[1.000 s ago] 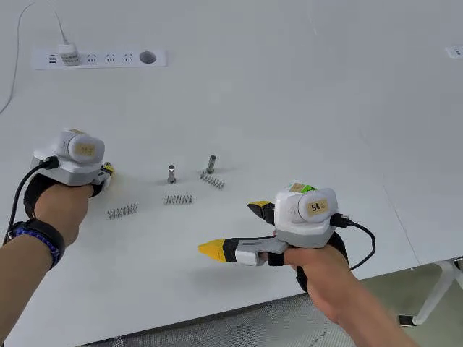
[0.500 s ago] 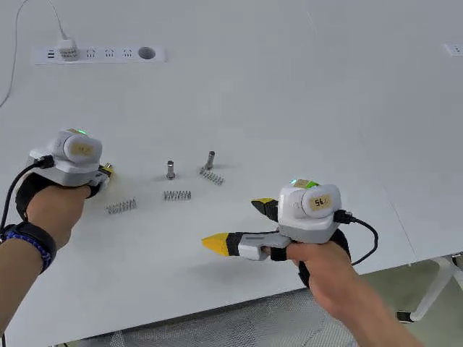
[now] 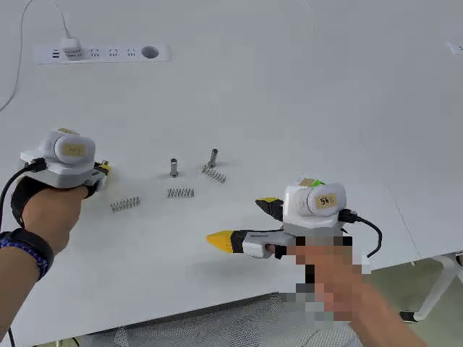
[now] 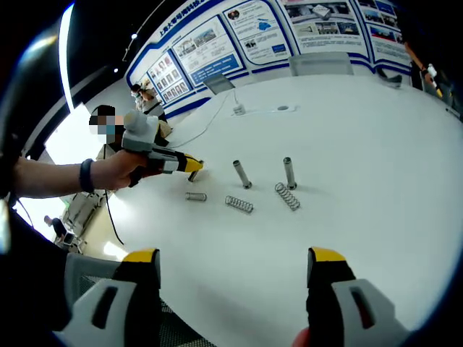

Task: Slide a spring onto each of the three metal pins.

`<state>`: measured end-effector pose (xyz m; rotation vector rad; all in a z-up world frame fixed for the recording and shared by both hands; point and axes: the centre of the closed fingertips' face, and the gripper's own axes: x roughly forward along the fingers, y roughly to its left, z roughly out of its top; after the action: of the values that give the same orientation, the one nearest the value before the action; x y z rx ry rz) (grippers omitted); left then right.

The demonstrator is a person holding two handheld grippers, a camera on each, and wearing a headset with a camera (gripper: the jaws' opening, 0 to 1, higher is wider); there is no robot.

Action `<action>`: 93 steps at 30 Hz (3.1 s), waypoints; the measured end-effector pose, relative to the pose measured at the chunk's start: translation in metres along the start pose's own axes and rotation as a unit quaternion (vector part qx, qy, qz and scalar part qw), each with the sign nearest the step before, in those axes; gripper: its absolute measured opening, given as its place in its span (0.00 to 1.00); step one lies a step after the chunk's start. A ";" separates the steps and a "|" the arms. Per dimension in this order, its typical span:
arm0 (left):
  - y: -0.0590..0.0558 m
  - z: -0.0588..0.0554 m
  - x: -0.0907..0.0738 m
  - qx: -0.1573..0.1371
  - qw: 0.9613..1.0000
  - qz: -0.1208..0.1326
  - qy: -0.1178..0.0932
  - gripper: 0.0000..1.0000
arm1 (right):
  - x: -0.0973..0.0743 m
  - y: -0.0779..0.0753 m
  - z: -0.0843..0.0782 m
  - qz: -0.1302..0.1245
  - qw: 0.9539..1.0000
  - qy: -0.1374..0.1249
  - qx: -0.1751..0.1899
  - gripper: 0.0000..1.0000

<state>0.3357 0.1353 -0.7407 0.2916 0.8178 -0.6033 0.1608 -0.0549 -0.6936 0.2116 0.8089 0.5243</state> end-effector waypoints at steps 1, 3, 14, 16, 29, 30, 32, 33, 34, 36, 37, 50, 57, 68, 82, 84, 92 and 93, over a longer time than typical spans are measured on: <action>0.000 0.000 -0.001 -0.001 1.000 0.000 -0.001 0.07 | 0.000 0.000 0.000 0.000 1.000 0.000 0.000 0.84; 0.001 0.000 -0.003 -0.003 1.000 0.002 -0.004 0.07 | 0.000 0.001 0.000 0.000 1.000 -0.001 0.000 0.84; 0.003 0.000 -0.015 -0.011 1.000 0.005 -0.013 0.07 | -0.002 0.002 -0.001 0.000 1.000 0.000 -0.002 0.84; 0.003 -0.001 -0.017 -0.011 1.000 0.005 -0.015 0.07 | -0.002 0.002 -0.001 0.000 1.000 -0.001 -0.001 0.84; 0.005 -0.004 -0.033 -0.008 1.000 0.010 -0.024 0.07 | -0.002 0.004 -0.002 0.001 1.000 0.002 -0.004 0.84; 0.005 -0.005 -0.034 -0.010 1.000 0.011 -0.024 0.07 | -0.002 0.004 -0.002 0.001 1.000 0.003 -0.005 0.84; 0.005 -0.006 -0.034 -0.010 1.000 0.012 -0.025 0.07 | -0.002 0.004 -0.003 0.002 1.000 0.003 -0.005 0.84; 0.005 -0.007 -0.035 -0.011 1.000 0.012 -0.025 0.07 | -0.002 0.005 -0.002 0.002 1.000 0.002 -0.005 0.84; 0.005 -0.007 -0.036 -0.013 0.999 0.012 -0.027 0.07 | -0.002 0.005 -0.002 0.002 1.000 0.002 -0.005 0.84; 0.004 -0.008 -0.036 -0.013 0.999 0.013 -0.027 0.07 | -0.002 0.006 -0.002 0.003 1.000 0.003 -0.006 0.84; 0.004 -0.008 -0.037 -0.012 0.999 0.014 -0.029 0.07 | -0.002 0.006 -0.003 0.003 1.000 0.003 -0.006 0.84; 0.001 -0.009 -0.036 -0.009 0.999 0.015 -0.034 0.07 | -0.002 0.007 -0.003 0.005 1.000 0.004 -0.006 0.84; -0.002 -0.009 -0.036 -0.012 0.999 0.014 -0.036 0.07 | -0.001 0.008 -0.004 0.006 1.000 0.006 -0.005 0.84; -0.014 -0.003 -0.031 -0.012 0.999 0.010 -0.042 0.07 | 0.000 0.008 -0.004 0.008 1.000 0.007 -0.005 0.84; -0.025 0.002 -0.025 -0.011 0.999 0.002 -0.047 0.07 | 0.001 0.008 -0.005 0.008 1.000 0.010 -0.006 0.84; -0.026 0.003 -0.025 -0.011 0.999 0.002 -0.048 0.07 | 0.001 0.009 -0.005 0.009 1.000 0.010 -0.006 0.84; -0.029 0.005 -0.024 -0.006 0.999 0.001 -0.050 0.07 | 0.001 0.008 -0.006 0.008 1.000 0.011 -0.006 0.84; -0.029 0.005 -0.023 -0.004 0.999 0.001 -0.050 0.07 | 0.001 0.007 -0.007 0.008 1.000 0.011 -0.005 0.84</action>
<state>0.3086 0.1192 -0.7204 0.2521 0.7234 -0.6081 0.1536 -0.0483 -0.6956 0.2029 0.8262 0.5458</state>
